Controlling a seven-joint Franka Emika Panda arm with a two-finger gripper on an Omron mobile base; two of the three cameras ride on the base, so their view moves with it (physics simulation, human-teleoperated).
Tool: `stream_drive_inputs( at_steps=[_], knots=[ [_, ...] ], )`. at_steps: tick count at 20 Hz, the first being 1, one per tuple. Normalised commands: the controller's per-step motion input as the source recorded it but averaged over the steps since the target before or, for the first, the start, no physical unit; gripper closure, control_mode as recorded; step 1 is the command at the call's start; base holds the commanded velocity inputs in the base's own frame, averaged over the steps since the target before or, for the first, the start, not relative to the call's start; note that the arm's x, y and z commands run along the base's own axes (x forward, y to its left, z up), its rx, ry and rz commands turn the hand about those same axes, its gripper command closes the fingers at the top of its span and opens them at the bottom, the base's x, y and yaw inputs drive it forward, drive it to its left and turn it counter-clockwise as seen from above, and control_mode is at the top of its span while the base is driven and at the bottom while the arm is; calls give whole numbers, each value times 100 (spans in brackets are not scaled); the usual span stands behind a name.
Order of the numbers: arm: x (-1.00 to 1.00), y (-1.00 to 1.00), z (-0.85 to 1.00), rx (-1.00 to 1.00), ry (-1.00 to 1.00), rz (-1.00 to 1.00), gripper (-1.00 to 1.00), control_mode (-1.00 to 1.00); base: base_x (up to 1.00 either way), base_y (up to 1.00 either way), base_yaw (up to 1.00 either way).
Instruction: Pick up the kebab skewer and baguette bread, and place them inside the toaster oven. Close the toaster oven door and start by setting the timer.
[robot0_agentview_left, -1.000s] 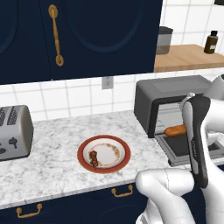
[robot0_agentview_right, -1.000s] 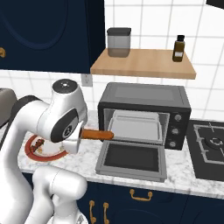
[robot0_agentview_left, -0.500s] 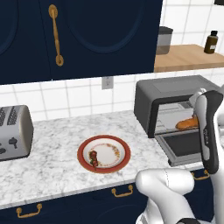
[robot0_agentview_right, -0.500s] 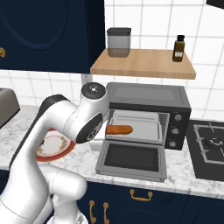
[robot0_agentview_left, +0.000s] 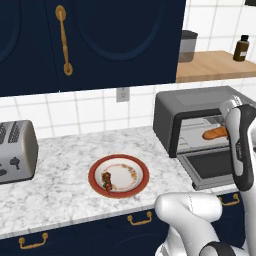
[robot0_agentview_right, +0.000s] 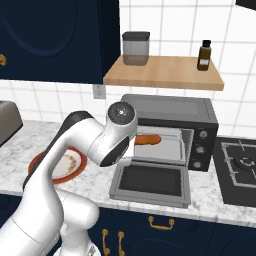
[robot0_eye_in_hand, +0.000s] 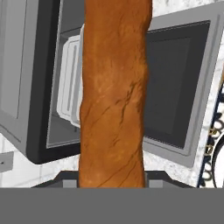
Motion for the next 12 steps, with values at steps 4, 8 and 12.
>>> stream_drive_inputs(
  at_steps=[4, 8, 12],
  knots=[
    [5, -64, 0, 0, 0, 0, 100, -100, 0, 0, 0],
    [33, -37, -5, 0, 0, 0, 100, -100, 0, 0, 0],
    [43, -15, -5, 0, 2, 0, 100, -100, 0, 0, 0]
  ],
)
